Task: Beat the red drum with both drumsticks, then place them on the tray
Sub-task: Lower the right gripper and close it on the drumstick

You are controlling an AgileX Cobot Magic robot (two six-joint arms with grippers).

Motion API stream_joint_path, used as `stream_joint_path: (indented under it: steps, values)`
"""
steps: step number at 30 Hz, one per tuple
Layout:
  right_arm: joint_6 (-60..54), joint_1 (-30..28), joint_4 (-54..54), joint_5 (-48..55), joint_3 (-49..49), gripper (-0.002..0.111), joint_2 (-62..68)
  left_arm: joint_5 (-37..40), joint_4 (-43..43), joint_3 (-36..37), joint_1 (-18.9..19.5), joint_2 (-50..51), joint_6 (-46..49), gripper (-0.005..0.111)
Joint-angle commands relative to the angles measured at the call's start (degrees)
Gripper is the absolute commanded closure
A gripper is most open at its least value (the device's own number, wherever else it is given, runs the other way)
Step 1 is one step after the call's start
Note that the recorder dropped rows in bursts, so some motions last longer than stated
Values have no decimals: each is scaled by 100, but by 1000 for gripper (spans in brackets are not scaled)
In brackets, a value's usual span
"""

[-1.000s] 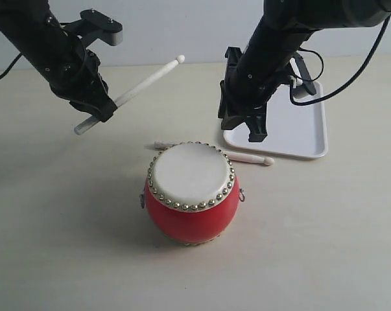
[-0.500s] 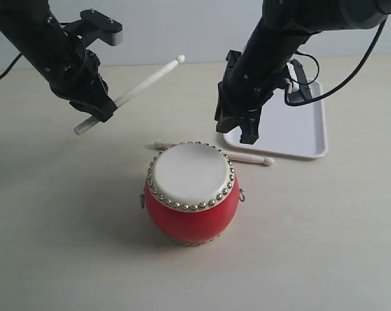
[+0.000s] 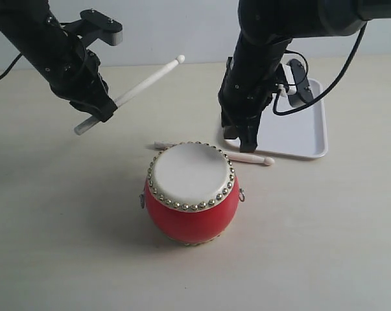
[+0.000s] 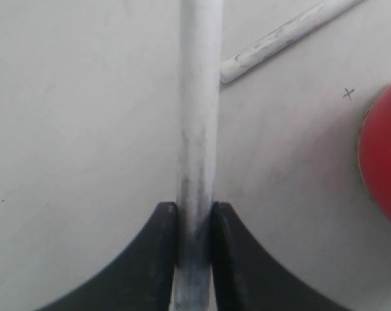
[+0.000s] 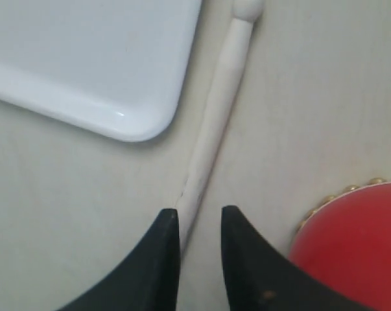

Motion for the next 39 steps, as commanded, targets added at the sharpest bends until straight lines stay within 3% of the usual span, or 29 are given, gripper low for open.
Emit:
stream_joint_path:
  steps: [1,4,8,11,22,39]
  values:
    - [-347,5,-117,-16,-54,85,7,-35,-36,17,7,-5,-40,107]
    - [-616,5,-117,38,-54,83,108,-35,-36,17,7,-5,-40,107]
    - [-825,5,-117,159,-54,65,335,-35,-46,17,7,-5,-40,107]
    - [-954,5,-92,29,-54,60,395,-35,-46,17,7,-5,-50,107]
    - [-877,5,-92,-48,-54,60,524,-35,-46,17,7,-5,-50,107]
    - [-1171,5,238,-998,-108,60,796,-35,-46,17,7,-5,-50,107]
